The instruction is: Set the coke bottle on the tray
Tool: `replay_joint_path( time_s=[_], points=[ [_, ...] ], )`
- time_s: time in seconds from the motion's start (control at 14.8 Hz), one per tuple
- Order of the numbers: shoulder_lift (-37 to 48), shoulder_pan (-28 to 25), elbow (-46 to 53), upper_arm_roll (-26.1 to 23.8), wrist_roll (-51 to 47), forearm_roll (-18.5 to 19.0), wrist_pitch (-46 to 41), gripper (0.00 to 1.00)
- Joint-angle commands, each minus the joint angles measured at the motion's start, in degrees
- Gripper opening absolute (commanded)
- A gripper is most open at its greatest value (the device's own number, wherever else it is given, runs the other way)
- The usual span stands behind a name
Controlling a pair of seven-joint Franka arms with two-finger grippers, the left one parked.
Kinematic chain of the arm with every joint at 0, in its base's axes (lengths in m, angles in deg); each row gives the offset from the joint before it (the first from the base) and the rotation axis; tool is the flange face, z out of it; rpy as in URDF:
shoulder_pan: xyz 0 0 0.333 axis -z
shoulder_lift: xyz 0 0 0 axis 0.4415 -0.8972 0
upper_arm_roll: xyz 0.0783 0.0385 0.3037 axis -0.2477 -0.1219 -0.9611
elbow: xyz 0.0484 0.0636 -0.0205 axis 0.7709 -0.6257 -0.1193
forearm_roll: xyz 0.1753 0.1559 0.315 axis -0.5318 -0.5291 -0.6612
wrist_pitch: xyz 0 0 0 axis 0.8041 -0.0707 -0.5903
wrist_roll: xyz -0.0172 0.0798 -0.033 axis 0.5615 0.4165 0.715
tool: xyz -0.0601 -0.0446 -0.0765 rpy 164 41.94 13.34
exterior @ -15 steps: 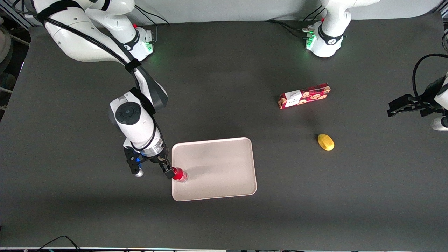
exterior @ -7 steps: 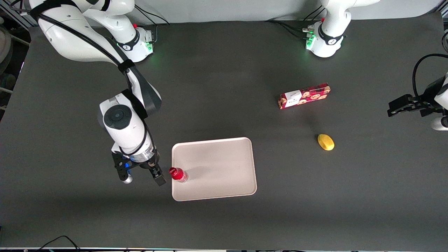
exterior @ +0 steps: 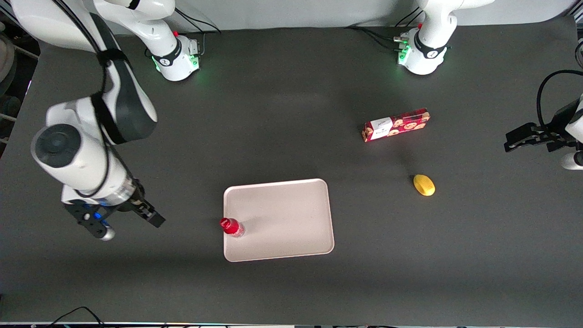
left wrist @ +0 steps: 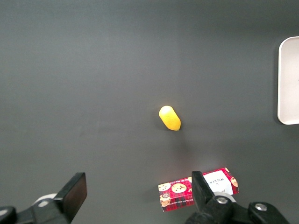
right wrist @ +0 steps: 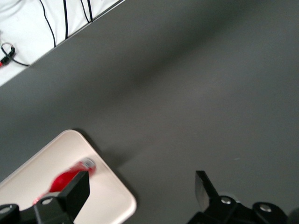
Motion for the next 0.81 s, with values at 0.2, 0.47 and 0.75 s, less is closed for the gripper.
replay_joint_path(
  time_s=[0.2, 0.47, 0.75],
  points=[
    [24.56, -0.54, -24.07, 11.27, 35.03, -9.49, -1.76, 1.0],
    [36.18, -0.54, -33.93, 13.48, 41.75, -12.4, -2.46, 1.0],
    [36.64, -0.45, -33.33, 14.62, 43.67, -12.57, -2.55, 1.0]
  ],
)
